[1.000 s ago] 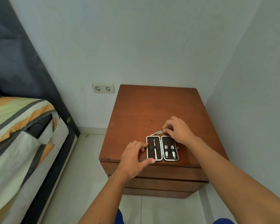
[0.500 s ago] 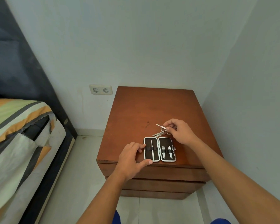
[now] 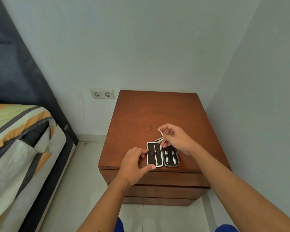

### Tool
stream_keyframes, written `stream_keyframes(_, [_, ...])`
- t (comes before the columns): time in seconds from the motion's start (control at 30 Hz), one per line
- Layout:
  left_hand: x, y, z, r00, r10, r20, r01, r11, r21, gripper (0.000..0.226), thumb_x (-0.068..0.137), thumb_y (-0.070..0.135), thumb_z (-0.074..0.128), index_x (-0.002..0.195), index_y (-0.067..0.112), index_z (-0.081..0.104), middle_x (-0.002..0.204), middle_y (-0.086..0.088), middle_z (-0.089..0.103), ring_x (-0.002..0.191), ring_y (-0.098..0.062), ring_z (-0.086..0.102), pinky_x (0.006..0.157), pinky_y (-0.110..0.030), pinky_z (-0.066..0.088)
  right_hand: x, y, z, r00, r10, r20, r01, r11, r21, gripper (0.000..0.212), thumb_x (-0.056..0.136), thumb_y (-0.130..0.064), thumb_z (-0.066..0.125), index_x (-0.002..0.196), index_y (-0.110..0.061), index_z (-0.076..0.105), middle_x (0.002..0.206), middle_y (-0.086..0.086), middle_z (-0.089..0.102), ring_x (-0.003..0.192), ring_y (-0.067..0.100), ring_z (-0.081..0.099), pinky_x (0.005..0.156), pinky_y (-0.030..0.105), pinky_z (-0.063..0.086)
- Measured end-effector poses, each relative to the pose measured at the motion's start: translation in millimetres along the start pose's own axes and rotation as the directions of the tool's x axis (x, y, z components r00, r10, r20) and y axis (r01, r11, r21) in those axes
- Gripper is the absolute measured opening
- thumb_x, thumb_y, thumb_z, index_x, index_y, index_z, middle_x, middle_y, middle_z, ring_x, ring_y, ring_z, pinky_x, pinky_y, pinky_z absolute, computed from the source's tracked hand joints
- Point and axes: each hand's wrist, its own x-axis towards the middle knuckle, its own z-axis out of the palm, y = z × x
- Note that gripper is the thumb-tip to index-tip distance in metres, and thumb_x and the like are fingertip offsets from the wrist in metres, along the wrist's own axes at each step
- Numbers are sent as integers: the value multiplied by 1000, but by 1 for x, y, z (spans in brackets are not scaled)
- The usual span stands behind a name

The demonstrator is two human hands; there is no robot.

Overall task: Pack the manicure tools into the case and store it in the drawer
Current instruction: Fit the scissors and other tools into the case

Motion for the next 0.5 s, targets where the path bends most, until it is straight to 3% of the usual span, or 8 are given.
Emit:
stream_keyframes(0.1, [0,0,0,1000,0,1,0,1000,-1,61,78,61,80,128,33,59,107,23,52,102,5,47,78,-15,39,1,0,4,1000,4,-11,-4,998,56,17,103,-2,58,114,-14,64,97,15,64,81,25,76,79,44,66])
stream_keyframes(0.2, [1,-1,1,1000,-2,4,2,1000,1,61,78,60,80,129,33,59,107,23,52,103,5,47,79,-15,40,3,1,7,999,-21,-48,22,1000,17,17,100,-3,61,111,-16,63,88,11,67,78,24,73,82,52,66])
stream_keyframes(0.33, [1,-2,2,1000,-4,8,4,1000,5,62,78,60,80,130,34,58,108,24,52,103,5,47,80,-16,41,3,5,5,998,-39,-52,38,999,-32,32,99,-7,66,121,-31,62,88,5,70,83,31,76,85,47,65])
stream_keyframes(0.5, [1,-2,2,1000,-5,10,5,1000,10,62,78,61,79,130,35,57,108,26,51,104,6,47,80,-15,40,3,13,6,994,-72,-85,63,993,-100,28,97,-16,70,114,-37,63,88,0,77,73,17,65,80,41,59])
